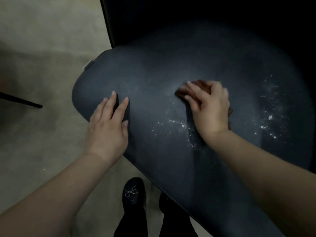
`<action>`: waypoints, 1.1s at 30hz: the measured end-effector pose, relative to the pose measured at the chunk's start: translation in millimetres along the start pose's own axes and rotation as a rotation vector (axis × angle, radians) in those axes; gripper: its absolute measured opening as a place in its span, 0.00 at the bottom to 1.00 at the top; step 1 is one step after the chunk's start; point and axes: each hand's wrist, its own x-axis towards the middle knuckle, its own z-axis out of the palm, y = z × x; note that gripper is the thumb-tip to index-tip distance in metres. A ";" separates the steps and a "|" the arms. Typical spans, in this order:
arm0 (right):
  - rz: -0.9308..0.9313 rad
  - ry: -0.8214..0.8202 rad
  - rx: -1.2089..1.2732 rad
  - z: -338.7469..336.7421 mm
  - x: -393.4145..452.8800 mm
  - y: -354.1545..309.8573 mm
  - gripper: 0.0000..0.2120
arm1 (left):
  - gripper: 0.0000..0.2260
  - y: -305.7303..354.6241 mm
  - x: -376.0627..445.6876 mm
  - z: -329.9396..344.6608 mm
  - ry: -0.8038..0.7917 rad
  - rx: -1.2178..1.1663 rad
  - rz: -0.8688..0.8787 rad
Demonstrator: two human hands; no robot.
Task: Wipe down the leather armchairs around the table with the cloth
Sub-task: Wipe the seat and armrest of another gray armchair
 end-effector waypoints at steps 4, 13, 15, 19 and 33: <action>-0.099 -0.040 0.003 8.4 -27.0 -24.7 0.17 | 0.25 -7.1 -4.5 -1.2 0.010 -0.030 -0.051; -0.111 -0.059 -0.006 8.2 -29.6 -29.9 0.16 | 0.25 -17.4 -10.0 -9.7 -0.020 -0.036 -0.018; -0.071 -0.048 -0.010 19.0 -18.3 -44.8 0.16 | 0.25 -19.3 -10.6 -7.8 -0.013 -0.056 -0.021; -0.424 -0.180 -0.010 14.0 -49.5 -40.7 0.17 | 0.27 -21.5 -13.0 -4.7 -0.028 -0.060 -0.032; -0.641 -0.342 -0.022 20.9 -49.6 -62.7 0.18 | 0.27 -30.7 -11.9 -8.4 -0.029 -0.083 0.004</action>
